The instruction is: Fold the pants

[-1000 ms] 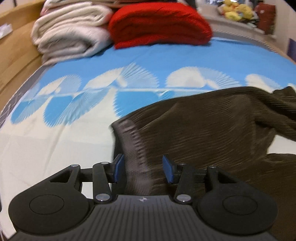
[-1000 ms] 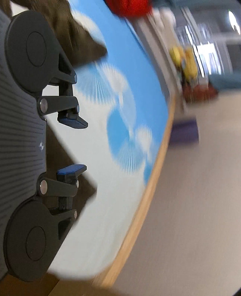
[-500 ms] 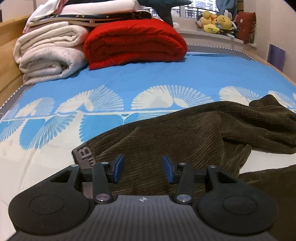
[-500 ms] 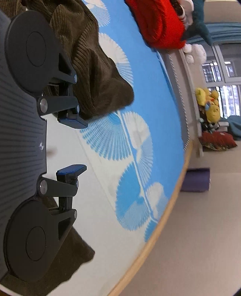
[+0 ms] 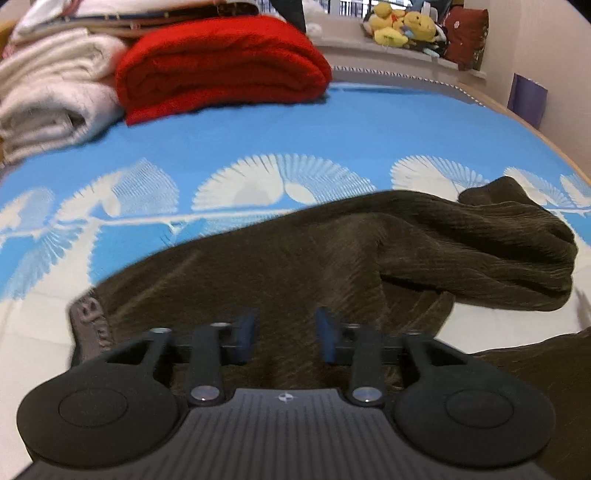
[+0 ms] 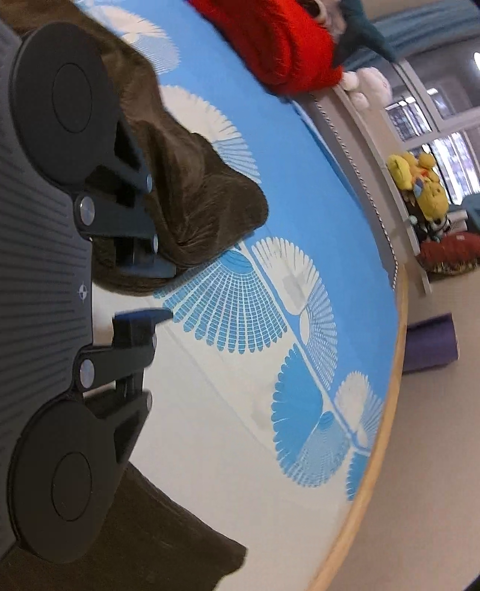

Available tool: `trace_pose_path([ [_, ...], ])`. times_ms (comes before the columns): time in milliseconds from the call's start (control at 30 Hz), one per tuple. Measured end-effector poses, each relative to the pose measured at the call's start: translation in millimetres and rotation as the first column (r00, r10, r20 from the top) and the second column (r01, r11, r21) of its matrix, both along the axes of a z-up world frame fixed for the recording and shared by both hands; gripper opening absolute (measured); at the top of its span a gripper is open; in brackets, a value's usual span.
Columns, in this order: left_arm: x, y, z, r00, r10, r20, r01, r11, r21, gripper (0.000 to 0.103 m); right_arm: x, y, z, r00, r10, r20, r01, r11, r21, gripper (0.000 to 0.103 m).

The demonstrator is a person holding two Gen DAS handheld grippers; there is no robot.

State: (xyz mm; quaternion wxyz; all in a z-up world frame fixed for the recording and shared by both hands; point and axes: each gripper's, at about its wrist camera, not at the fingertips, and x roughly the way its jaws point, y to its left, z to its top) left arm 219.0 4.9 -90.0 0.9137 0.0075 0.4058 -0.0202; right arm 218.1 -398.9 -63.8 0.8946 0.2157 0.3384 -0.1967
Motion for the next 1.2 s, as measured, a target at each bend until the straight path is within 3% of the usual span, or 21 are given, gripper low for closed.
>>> trace_pose_path([
  [100,6.2,3.1,-3.4,1.0,-0.002,-0.024,0.0,0.998,-0.069,0.014,4.7,-4.5,-10.3,1.0,-0.016,-0.018,0.016,0.999,0.036,0.015],
  [333,20.0,-6.0,-8.4,0.997,-0.068,-0.026,0.062,0.982,-0.179,0.015,17.7,-21.6,-35.0,0.999,-0.033,-0.02,0.036,0.987,0.159,0.019],
  [400,20.5,-15.6,-9.3,0.993,-0.12,-0.017,0.115,0.974,-0.194,0.017,22.1,-25.0,-43.8,0.999,-0.032,-0.027,0.036,0.982,0.187,0.025],
  [500,18.8,-33.0,-8.6,0.979,-0.202,0.01,0.2,0.958,-0.208,0.04,28.5,-31.7,-55.7,0.998,-0.05,-0.03,0.056,0.968,0.243,0.033],
  [567,17.8,-46.0,-10.9,0.967,-0.254,0.021,0.253,0.946,-0.202,0.05,33.8,-34.8,-65.6,0.999,-0.045,-0.029,0.052,0.956,0.289,0.038],
  [700,18.4,-69.9,-27.6,0.952,-0.306,-0.01,0.303,0.945,-0.126,0.051,46.4,-26.6,-71.3,1.0,-0.007,-0.03,0.014,0.964,0.265,0.039],
  [933,20.2,-87.5,-53.4,0.945,-0.323,-0.046,0.32,0.945,-0.067,0.05,55.6,-29.0,-77.2,1.0,-0.015,0.013,0.01,0.955,0.297,0.038],
  [967,20.2,-88.6,-55.4,0.943,-0.327,-0.055,0.324,0.944,-0.056,0.048,57.3,-29.1,-77.7,1.0,-0.012,0.016,0.007,0.955,0.296,0.038],
  [1067,24.6,-94.5,-66.2,0.943,-0.321,-0.094,0.327,0.943,0.06,0.022,63.2,-27.2,-78.2,1.0,0.003,0.022,-0.009,0.959,0.282,0.037],
  [1100,25.5,-92.8,-68.4,0.945,-0.312,-0.099,0.32,0.944,0.084,0.019,65.2,-26.0,-78.3,1.0,0.006,0.021,-0.012,0.96,0.28,0.031],
  [1133,27.4,-88.7,-68.4,0.949,-0.3,-0.101,0.308,0.949,0.07,0.018,67.6,-24.6,-78.4,1.0,0.014,0.017,-0.019,0.958,0.286,0.016],
  [1200,30.6,-81.0,-65.3,0.954,-0.279,-0.111,0.284,0.958,0.036,0.015,70.7,-21.2,-76.6,1.0,0.017,0.022,-0.023,0.954,0.298,0.011],
])
